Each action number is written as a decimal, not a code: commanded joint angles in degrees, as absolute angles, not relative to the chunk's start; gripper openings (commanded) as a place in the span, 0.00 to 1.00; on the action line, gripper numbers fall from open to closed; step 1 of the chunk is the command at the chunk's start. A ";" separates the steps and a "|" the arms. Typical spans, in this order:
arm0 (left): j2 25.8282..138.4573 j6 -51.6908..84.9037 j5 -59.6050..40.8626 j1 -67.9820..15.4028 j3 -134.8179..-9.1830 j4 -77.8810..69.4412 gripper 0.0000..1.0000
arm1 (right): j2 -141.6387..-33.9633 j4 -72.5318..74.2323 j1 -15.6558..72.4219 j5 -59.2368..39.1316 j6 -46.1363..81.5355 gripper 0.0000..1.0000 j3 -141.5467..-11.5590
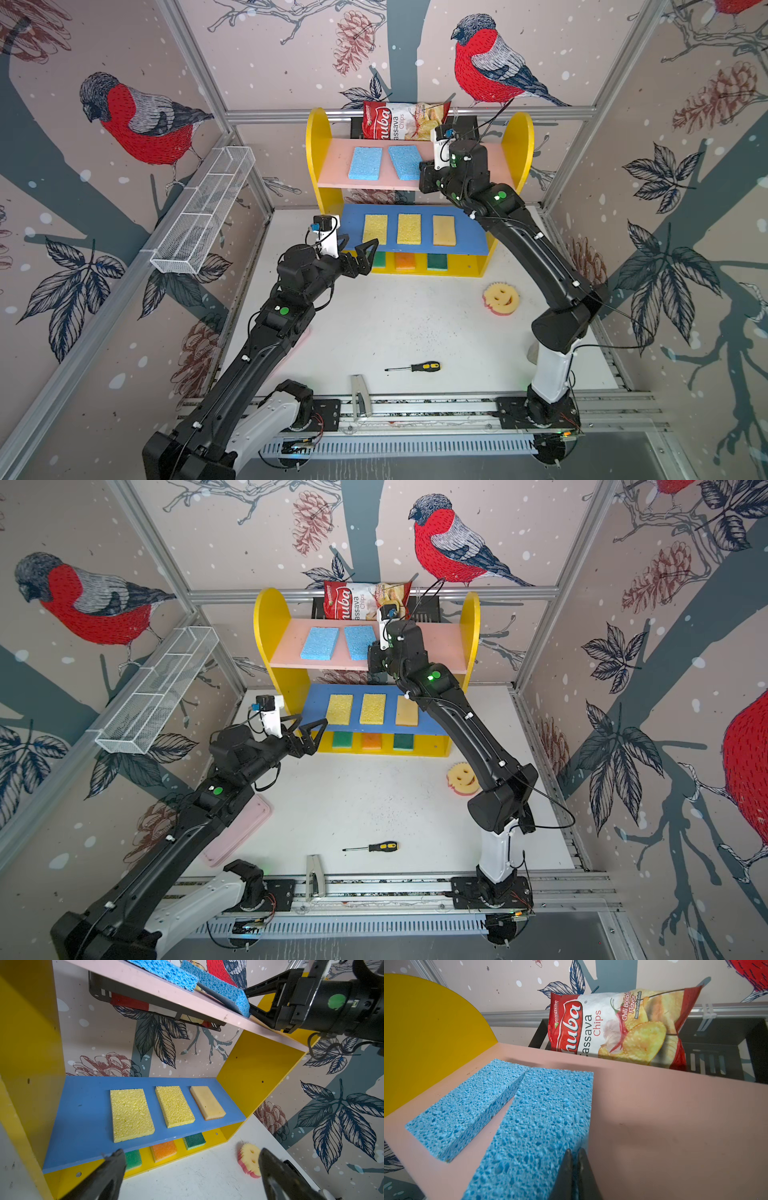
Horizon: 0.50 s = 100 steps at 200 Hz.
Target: Place and organize the cleaning sponges onto the shelf
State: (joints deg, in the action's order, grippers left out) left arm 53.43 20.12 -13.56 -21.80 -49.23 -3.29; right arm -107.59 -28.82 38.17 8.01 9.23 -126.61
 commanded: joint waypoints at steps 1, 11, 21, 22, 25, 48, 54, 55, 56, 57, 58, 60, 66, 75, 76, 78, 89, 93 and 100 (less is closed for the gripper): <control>53.77 20.57 -14.47 -21.62 -49.98 -4.66 0.98 | -105.53 -29.54 38.06 9.94 10.78 0.08 -124.55; 53.95 20.64 -14.59 -21.62 -50.18 -4.61 0.98 | -104.50 -28.56 38.06 10.81 11.15 0.08 -123.17; 54.12 20.71 -14.74 -21.63 -50.42 -4.66 0.98 | -103.45 -27.51 38.06 11.66 11.54 0.07 -121.79; 54.13 20.77 -14.75 -21.63 -50.44 -4.66 0.98 | -103.36 -27.42 38.06 11.72 11.61 0.07 -121.67; 54.18 20.80 -14.76 -21.62 -50.45 -4.66 0.98 | -103.08 -27.15 38.06 11.96 11.70 0.07 -121.26; 54.49 20.89 -14.93 -21.67 -50.78 -4.56 0.98 | -101.72 -25.30 38.06 13.10 13.07 0.05 -119.15; 54.53 20.95 -14.94 -21.65 -50.80 -4.56 0.98 | -101.60 -25.09 38.06 13.43 13.42 0.05 -118.88; 54.56 20.89 -14.94 -21.63 -50.84 -4.48 0.98 | -101.60 -25.07 38.10 13.48 13.48 0.05 -118.85; 54.57 20.90 -14.99 -21.63 -50.87 -4.48 0.98 | -101.56 -25.06 38.08 13.55 13.55 0.05 -118.84; 54.57 20.91 -15.01 -21.62 -50.88 -4.48 0.98 | -101.54 -25.01 38.11 13.59 13.63 0.05 -118.83; 54.58 20.91 -14.97 -21.62 -50.88 -4.48 0.98 | -101.52 -24.99 38.13 13.69 13.67 0.05 -118.83; 54.58 20.92 -14.97 -21.67 -50.89 -4.48 0.98 | -101.52 -24.97 38.14 13.82 13.85 0.05 -118.83; 54.66 20.92 -14.94 -21.63 -50.89 -4.46 0.98 | -101.57 -24.73 38.13 14.15 14.17 0.04 -118.74; 54.66 21.05 -15.11 -21.62 -50.93 -4.36 0.98 | -101.60 -24.51 38.19 14.69 14.69 0.04 -118.66; 54.66 21.03 -15.11 -21.58 -50.91 -4.38 0.98 | -101.60 -24.47 38.21 14.73 14.68 0.04 -118.61; 54.67 21.06 -15.16 -21.61 -50.89 -4.35 0.98 | -101.71 -24.33 38.23 14.79 14.81 0.04 -118.57; 54.67 21.01 -15.20 -21.62 -51.02 -4.38 0.98 | -101.83 -23.96 38.46 15.18 15.25 0.05 -118.48; 54.67 21.03 -15.11 -21.62 -51.02 -4.31 0.98 | -101.87 -23.84 38.61 15.35 15.41 0.05 -118.48; 54.67 21.01 -15.11 -21.62 -51.00 -4.31 0.98 | -102.02 -23.59 38.96 15.83 15.55 0.06 -118.56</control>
State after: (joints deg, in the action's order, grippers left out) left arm 54.68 21.04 -14.74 -21.80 -50.41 -3.27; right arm -101.97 -26.04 38.28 13.21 13.69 -118.63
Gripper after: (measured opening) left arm 0.982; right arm 0.048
